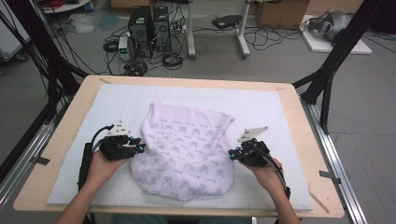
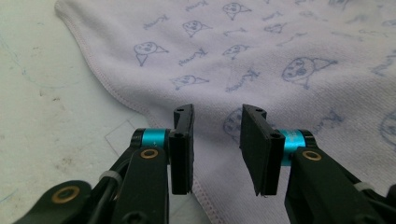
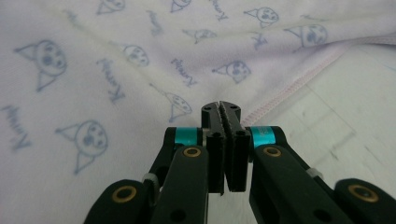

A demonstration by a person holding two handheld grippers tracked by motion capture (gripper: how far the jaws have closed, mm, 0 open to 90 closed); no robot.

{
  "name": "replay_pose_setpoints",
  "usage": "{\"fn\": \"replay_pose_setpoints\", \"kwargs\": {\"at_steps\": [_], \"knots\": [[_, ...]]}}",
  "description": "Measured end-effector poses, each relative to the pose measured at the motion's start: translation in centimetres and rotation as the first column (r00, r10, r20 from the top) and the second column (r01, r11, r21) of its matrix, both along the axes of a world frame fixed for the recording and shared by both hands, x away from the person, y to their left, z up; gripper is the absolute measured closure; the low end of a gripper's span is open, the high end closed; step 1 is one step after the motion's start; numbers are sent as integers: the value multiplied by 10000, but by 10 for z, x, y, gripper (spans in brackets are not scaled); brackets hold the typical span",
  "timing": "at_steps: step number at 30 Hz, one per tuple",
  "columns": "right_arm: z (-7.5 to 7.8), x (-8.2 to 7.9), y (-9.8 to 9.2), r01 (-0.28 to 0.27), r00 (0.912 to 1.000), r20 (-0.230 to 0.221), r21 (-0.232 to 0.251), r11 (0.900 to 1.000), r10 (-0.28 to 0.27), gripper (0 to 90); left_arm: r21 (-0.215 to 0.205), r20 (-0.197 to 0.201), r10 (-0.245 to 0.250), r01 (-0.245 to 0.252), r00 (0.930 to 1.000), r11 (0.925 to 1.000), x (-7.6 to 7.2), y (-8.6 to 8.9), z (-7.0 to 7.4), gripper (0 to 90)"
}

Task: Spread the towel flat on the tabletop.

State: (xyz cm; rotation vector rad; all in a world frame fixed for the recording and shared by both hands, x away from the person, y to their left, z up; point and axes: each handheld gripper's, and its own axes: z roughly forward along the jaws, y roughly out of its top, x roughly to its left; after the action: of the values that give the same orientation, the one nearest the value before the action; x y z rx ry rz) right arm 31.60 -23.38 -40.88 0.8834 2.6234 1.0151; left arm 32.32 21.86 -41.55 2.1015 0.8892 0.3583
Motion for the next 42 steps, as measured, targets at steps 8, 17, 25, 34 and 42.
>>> {"fn": "replay_pose_setpoints", "kwargs": {"at_steps": [8,17,25,34,42], "knots": [[-2,-19,-19,-14,9999,155,422,9991,8,805,-186,92,-78,80,9999,9998,-16,10,-2,631],[-2,-43,11,-1527,9871,673,1164,9814,1456,588,-649,320,-1028,1047,9942,9924,-50,12,5,546],[-16,-70,24,-2795,9598,640,1334,9508,2731,521,-311,-210,-2316,2309,9726,9725,-72,5,-15,496],[-35,-71,41,-3200,9468,43,1179,9401,3218,811,-19,-230,-2445,2445,9694,9696,-67,-5,-22,825],[4,-61,21,-2531,9665,830,1561,9548,2427,834,-925,599,-1603,1654,9852,9819,-59,1,8,851]]}}
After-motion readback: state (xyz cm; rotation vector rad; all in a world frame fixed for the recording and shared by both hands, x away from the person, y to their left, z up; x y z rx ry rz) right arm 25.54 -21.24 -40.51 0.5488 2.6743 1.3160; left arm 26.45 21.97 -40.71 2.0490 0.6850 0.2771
